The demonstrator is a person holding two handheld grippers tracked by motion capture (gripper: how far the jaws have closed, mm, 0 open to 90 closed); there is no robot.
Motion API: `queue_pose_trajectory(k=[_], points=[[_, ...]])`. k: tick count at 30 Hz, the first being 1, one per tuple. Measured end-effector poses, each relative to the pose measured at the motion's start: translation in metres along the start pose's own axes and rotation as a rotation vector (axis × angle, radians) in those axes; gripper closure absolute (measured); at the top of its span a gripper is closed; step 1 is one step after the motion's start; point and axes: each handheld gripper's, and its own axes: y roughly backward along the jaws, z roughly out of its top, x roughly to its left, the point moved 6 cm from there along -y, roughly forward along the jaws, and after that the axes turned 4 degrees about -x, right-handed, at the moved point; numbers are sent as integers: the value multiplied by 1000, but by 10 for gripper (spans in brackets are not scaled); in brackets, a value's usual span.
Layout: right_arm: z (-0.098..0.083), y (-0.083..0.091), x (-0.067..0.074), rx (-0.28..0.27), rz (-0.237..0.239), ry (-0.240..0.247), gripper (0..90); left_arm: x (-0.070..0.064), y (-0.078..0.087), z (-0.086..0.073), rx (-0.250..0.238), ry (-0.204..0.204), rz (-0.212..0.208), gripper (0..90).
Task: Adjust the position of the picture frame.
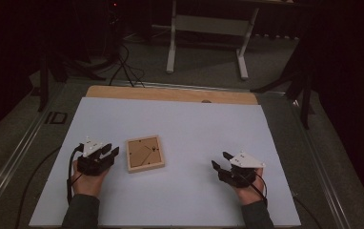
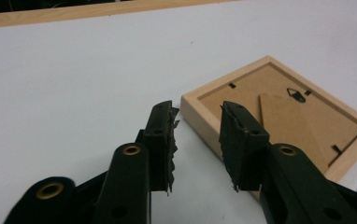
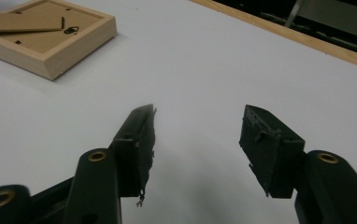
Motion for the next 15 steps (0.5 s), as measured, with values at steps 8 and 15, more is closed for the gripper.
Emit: queue_pose_trajectory(k=[8, 15], points=[[5, -3, 5, -17, 8, 7, 447, -1, -14, -2, 17, 23, -10, 665], [11, -3, 11, -41, 13, 22, 448, -10, -29, -4, 60, 3, -37, 644]])
